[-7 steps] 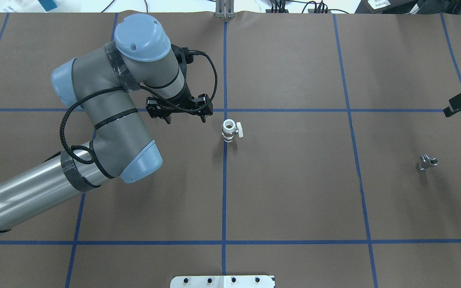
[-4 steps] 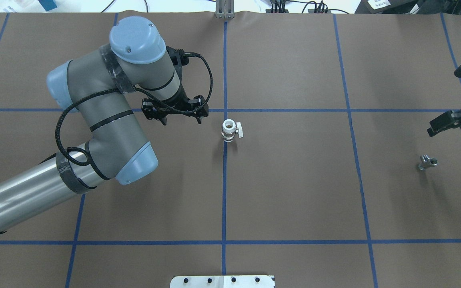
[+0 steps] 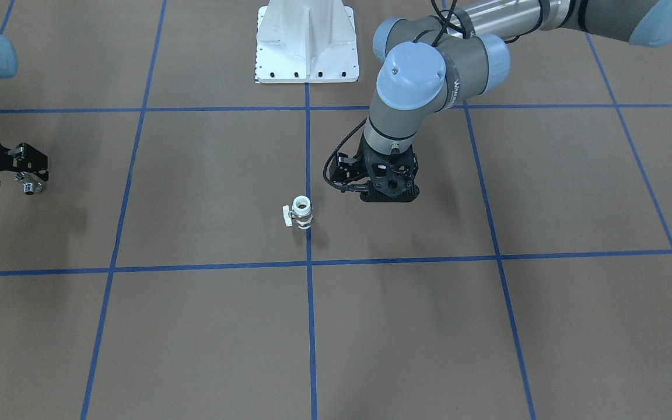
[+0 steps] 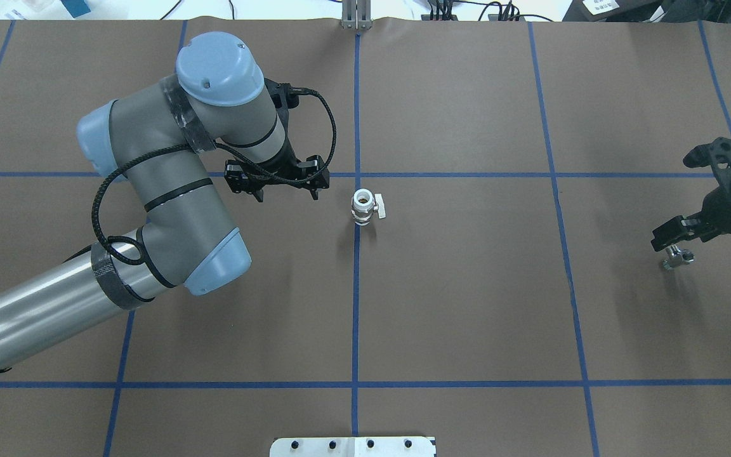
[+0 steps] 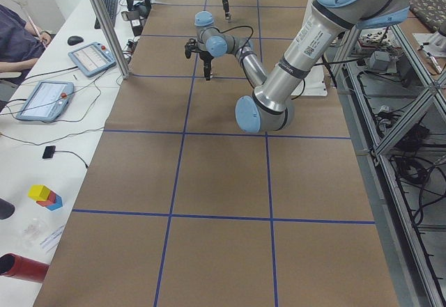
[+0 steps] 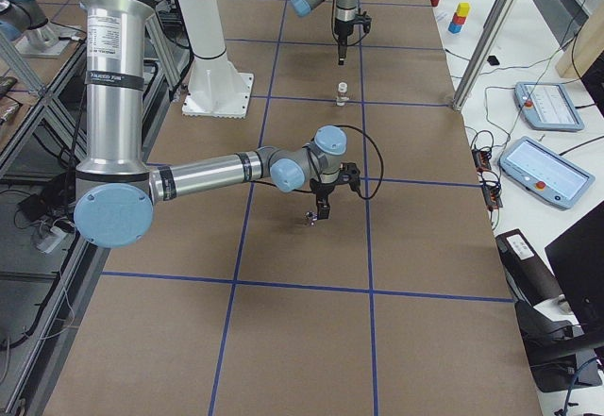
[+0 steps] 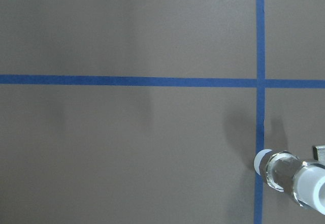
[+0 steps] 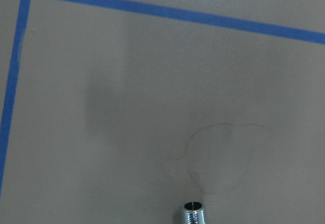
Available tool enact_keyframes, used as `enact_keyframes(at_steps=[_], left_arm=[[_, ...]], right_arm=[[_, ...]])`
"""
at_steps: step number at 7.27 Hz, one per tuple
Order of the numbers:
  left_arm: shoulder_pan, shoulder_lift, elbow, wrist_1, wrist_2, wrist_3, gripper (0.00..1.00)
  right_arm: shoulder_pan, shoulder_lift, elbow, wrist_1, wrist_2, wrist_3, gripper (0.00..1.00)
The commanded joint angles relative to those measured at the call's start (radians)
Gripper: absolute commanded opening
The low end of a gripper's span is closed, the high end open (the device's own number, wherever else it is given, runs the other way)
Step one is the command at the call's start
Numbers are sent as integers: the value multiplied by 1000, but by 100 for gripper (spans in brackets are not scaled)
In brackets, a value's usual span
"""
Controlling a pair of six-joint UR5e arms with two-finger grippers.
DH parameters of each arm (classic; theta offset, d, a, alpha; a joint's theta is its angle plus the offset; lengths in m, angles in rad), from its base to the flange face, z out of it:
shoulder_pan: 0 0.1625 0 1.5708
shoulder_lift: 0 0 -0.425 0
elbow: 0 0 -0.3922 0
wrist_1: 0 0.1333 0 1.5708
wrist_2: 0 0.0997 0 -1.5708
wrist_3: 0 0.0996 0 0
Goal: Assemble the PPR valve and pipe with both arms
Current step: 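Grasp the chrome threaded fitting with the right gripper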
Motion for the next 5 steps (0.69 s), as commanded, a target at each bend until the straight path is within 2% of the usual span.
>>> enact_keyframes(at_steps=[1, 5], left_arm=[[2, 0, 1, 0, 0, -1, 100], [2, 0, 1, -2, 0, -1, 100]], right_arm=[[-24, -4, -7, 4, -3, -2, 97], [-26, -25, -19, 2, -7, -74, 94]])
